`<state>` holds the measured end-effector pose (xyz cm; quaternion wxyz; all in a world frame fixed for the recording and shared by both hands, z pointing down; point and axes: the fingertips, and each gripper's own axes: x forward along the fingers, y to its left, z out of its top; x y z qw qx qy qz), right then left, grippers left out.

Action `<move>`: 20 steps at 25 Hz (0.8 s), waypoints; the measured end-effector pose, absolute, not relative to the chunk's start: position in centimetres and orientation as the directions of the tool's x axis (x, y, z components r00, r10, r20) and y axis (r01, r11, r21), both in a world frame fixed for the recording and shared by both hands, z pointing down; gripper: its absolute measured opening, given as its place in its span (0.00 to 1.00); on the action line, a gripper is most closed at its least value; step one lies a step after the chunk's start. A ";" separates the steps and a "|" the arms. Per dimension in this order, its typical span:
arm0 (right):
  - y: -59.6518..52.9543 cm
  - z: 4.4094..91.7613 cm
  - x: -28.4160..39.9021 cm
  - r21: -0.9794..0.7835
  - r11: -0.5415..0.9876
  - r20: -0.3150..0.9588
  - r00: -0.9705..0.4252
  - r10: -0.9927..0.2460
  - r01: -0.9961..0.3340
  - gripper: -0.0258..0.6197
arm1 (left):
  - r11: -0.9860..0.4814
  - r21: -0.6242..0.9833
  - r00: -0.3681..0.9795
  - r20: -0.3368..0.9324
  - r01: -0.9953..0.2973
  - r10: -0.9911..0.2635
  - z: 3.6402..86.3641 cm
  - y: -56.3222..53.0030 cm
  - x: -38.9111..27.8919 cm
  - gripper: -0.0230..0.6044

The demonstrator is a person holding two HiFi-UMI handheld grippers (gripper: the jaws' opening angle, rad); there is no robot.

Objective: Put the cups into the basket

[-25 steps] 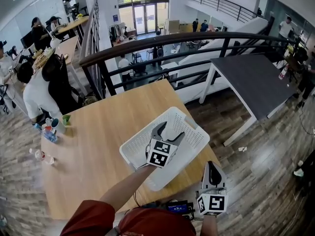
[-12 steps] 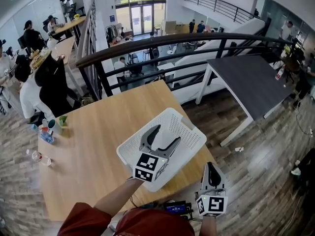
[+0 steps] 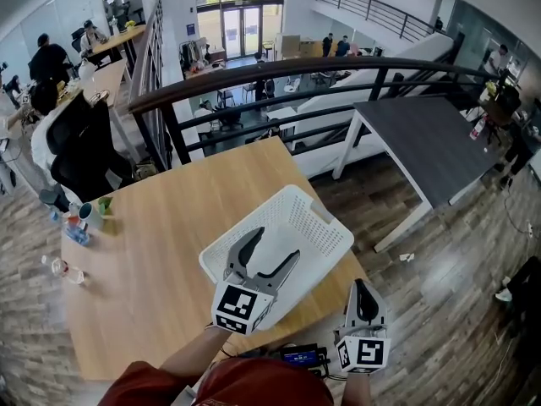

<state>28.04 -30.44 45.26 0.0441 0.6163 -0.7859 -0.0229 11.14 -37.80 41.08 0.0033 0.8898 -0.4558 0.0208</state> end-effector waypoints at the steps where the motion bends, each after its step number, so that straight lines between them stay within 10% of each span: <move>1: -30.4 45.2 27.9 0.094 0.242 0.040 -0.239 -0.970 -0.966 0.06 | -0.586 -0.012 0.585 0.038 -0.810 -0.810 41.0 -37.5 11.0 0.59; 8: -30.3 44.8 27.2 0.093 0.250 0.045 -0.247 -0.968 -0.964 0.06 | -0.604 0.031 0.605 0.018 -0.796 -0.796 40.0 -35.0 10.1 0.58; 20: -30.1 44.2 26.5 0.095 0.272 0.025 -0.271 -0.962 -0.957 0.06 | -0.623 0.008 0.623 0.004 -0.782 -0.782 40.3 -32.2 10.4 0.27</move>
